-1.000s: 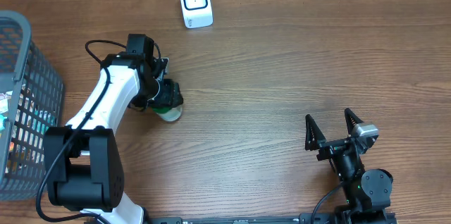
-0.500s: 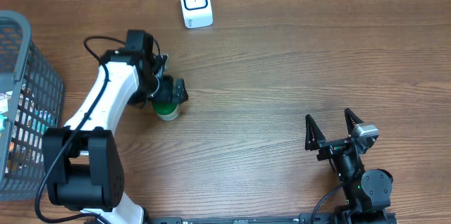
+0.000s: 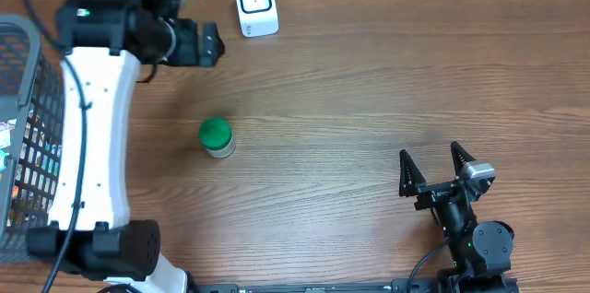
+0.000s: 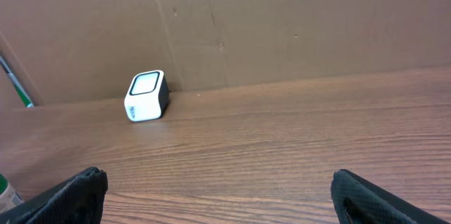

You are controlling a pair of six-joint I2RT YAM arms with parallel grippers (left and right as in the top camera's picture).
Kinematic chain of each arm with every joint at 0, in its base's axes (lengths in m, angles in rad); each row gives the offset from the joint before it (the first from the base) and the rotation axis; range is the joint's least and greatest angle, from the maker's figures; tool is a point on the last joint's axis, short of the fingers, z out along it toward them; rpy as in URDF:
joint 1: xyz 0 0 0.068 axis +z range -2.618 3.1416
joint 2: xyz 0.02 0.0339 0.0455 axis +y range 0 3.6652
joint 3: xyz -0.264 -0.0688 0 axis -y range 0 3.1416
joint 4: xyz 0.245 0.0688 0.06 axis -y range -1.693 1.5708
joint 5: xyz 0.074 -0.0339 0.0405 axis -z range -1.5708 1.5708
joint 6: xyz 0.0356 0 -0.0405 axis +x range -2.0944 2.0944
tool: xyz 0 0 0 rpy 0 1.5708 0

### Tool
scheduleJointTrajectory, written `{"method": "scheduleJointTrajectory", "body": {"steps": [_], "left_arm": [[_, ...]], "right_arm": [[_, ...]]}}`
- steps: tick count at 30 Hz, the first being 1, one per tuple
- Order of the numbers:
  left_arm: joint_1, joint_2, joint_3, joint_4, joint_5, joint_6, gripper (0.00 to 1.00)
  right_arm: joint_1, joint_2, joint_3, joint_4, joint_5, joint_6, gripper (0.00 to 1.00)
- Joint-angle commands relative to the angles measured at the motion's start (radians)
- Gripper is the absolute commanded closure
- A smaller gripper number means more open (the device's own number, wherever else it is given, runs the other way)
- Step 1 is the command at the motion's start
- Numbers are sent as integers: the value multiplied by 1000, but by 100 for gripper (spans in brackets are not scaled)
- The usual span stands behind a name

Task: Scan the item barcode
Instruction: 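Move the left gripper back into the basket toward the orange snack pack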

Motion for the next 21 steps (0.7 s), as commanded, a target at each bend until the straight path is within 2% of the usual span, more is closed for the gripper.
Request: {"method": "scheduleJointTrajectory", "body": {"steps": [1,7,9,11,14,21], "left_arm": [[105,-31,180,-94,6,-32,0],[343,-31,298,-182,12,-108,4],[439,-32,299,-189,7,-148,14],[535,-31,288,-181,-18,-222,19],[671,-31,275,-161,-3,-307,18],[854,-29,262,-148,-21,-300,16]], "right_arm": [[5,-10,-10,4,12,-2,0],[5,-10,-10,4,12,-2,0],[5,-10,-10,4,11,-2,0],[5,-10,-10,4,12,-2,0],[5,-10,-10,4,11,-2,0],[5,-10,-10,4,11,-2,0]]}}
